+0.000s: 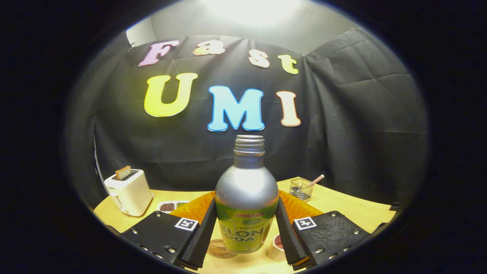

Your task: Take the bottle from table, then pour the juice into the cup, finally place the bottle on the coaster

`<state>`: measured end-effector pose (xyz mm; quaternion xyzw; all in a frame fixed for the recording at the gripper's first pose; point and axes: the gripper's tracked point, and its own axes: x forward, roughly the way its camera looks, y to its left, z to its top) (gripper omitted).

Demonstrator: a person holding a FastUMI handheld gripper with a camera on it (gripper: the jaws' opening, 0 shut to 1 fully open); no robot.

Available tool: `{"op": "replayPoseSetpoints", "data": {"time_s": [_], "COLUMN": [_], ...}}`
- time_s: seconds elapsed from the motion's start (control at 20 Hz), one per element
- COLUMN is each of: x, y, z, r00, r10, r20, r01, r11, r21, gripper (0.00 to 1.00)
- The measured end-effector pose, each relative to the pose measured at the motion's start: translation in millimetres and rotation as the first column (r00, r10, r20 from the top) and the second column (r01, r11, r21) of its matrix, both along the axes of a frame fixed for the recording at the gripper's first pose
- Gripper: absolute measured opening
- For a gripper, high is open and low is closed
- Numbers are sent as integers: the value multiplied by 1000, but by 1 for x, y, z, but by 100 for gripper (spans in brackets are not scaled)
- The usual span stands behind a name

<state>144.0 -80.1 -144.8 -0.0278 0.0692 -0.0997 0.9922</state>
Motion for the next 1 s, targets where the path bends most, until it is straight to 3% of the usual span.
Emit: {"op": "replayPoseSetpoints", "data": {"time_s": [1.0], "x": [43], "y": [34], "z": [-92], "r00": [991], "r10": [99], "r20": [-95], "r01": [-102], "r11": [994], "r21": [-30], "gripper": [77]}}
